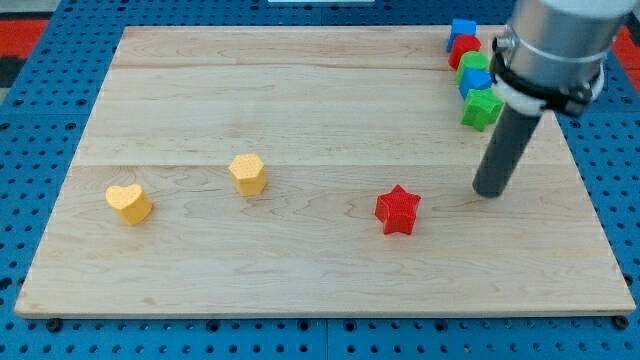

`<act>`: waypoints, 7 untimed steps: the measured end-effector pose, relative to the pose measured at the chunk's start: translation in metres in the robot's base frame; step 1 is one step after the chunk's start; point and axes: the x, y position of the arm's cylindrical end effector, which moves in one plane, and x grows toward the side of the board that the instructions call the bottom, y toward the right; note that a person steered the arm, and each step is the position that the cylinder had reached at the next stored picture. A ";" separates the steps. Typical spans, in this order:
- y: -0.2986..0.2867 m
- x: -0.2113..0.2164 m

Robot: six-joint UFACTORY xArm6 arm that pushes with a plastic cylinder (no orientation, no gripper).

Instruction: Drag the red star into the green star

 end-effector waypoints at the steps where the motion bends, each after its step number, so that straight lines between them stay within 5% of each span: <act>1: -0.027 0.048; 3: -0.138 0.025; 7: -0.105 -0.018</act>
